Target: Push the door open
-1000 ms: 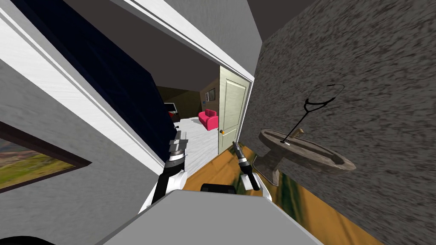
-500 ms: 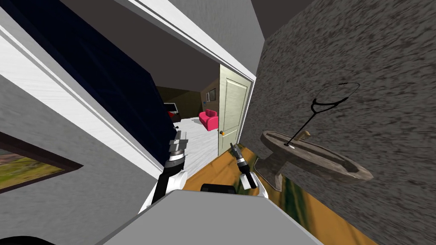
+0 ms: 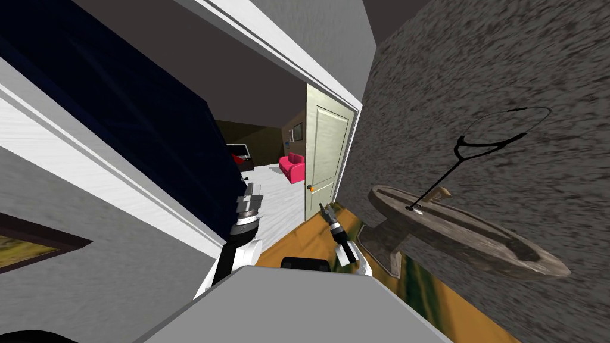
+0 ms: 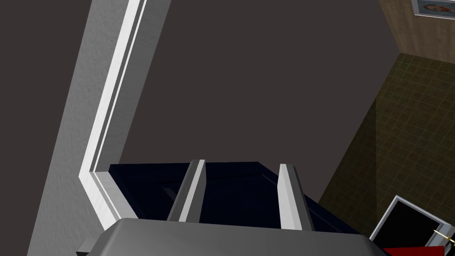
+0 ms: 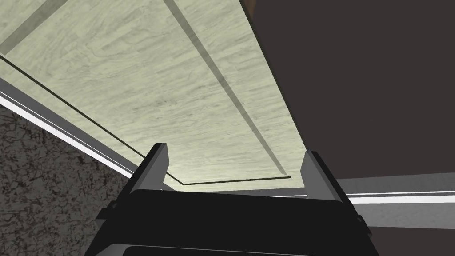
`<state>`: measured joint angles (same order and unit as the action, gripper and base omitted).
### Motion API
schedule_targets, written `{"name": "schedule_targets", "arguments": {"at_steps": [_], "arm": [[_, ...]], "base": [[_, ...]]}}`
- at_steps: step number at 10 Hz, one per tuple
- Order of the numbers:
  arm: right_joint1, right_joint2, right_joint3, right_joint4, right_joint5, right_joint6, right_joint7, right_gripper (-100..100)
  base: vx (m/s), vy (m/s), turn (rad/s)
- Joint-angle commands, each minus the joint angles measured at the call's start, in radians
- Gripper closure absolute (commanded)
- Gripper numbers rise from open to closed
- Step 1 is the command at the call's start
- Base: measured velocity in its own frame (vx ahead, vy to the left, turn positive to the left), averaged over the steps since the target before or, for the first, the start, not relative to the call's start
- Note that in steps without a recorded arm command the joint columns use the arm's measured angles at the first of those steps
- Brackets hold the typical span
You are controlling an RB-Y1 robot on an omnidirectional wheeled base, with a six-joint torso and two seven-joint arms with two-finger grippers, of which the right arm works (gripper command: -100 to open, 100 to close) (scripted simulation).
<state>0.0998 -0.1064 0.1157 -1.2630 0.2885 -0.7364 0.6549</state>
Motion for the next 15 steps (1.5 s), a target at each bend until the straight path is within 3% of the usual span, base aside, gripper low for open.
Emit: {"name": "schedule_targets", "arguments": {"at_steps": [1, 7, 8, 15], "arm": [[-0.015, -0.003, 0.003, 0.039, 0.014, -0.01, 0.037, -100], [-0.08, -0.004, 0.011, 0.202, 0.06, -0.056, 0.166, -100], [-0.08, -0.004, 0.011, 0.204, 0.06, -0.056, 0.166, -100], [-0.146, -0.005, 0.019, 0.37, 0.106, -0.102, 0.295, -100]], "base": [[0.091, -0.042, 0.033], [0.094, -0.043, 0.035], [0.069, -0.03, 0.015], [0.082, -0.036, 0.029]]}}
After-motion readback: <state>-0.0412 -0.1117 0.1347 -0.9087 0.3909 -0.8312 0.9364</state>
